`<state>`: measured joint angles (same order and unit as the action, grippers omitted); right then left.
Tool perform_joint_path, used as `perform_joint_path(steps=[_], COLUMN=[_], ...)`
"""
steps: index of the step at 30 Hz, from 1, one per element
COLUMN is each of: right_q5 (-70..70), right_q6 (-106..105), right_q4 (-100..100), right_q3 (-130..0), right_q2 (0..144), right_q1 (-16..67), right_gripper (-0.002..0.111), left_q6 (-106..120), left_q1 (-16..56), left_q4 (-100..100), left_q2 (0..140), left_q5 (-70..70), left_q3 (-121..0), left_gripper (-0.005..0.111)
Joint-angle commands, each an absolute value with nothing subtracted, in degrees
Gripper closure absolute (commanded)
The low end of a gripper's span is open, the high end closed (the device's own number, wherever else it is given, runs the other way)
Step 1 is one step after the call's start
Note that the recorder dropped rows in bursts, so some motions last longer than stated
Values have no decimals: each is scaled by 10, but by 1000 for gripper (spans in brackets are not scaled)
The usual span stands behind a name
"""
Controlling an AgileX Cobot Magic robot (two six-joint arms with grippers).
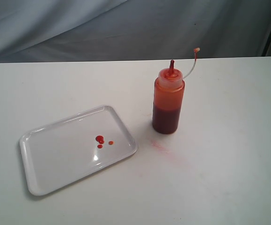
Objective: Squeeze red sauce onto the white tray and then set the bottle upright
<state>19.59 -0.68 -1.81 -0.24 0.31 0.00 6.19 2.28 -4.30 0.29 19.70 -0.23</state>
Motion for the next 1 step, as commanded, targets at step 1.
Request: perform_joint_path(steps=[1], right_q5=[196], right_q6=[-9], right_q4=[-15], right_q3=[0], right_q2=[0], right_q1=[0], right_gripper=[3], left_q6=[63], left_q1=[22], left_q4=[-49], left_q2=[0], left_q5=[191], left_q3=[0], left_gripper=[107])
